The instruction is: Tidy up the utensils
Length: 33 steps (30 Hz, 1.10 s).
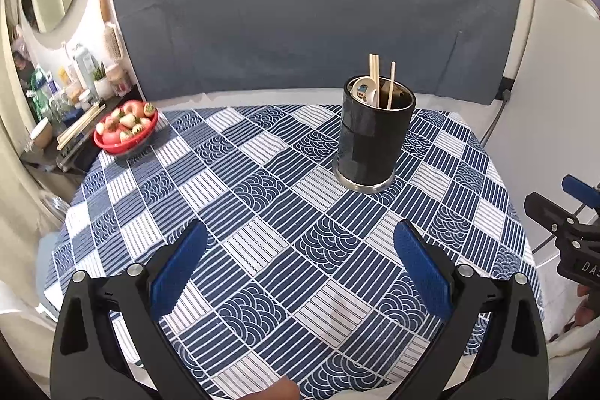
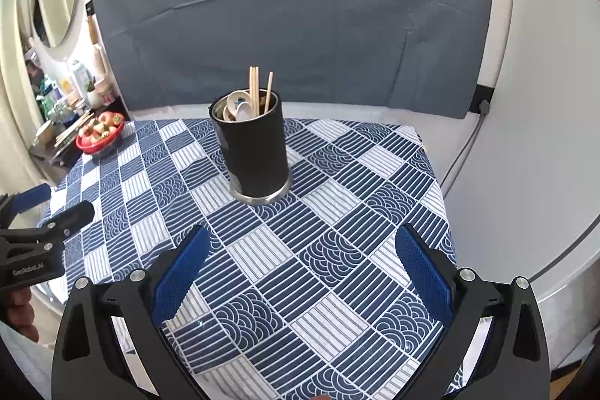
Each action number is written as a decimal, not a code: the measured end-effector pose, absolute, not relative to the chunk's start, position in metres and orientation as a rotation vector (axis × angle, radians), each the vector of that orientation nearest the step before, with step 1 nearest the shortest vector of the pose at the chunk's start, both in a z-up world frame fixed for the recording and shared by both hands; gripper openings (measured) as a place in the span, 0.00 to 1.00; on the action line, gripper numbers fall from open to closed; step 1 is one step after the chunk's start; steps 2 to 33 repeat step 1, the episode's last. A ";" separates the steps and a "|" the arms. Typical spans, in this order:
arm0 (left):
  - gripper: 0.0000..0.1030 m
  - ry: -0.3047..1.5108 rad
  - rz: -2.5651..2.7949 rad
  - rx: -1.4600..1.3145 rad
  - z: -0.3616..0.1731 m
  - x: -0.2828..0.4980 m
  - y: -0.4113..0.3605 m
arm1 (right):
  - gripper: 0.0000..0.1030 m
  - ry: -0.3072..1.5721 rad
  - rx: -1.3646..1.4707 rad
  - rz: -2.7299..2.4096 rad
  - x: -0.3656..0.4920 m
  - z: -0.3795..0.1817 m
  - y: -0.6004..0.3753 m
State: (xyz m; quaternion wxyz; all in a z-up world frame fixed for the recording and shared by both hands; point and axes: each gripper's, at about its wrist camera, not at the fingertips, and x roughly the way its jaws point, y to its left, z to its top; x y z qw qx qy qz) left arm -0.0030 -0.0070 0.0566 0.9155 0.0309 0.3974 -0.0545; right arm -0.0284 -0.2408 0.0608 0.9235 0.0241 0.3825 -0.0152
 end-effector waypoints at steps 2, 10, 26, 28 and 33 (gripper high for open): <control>0.94 0.826 -0.105 0.054 0.056 0.000 -0.005 | 0.92 0.786 0.047 -0.037 -0.027 0.061 -0.242; 0.94 0.826 -0.105 0.054 0.056 0.000 -0.005 | 0.92 0.786 0.047 -0.037 -0.027 0.061 -0.242; 0.94 0.826 -0.105 0.054 0.056 0.000 -0.005 | 0.92 0.786 0.047 -0.037 -0.027 0.061 -0.242; 0.94 0.826 -0.105 0.054 0.056 0.000 -0.005 | 0.92 0.786 0.047 -0.037 -0.027 0.061 -0.242; 0.94 0.826 -0.105 0.054 0.056 0.000 -0.005 | 0.92 0.786 0.047 -0.037 -0.027 0.061 -0.242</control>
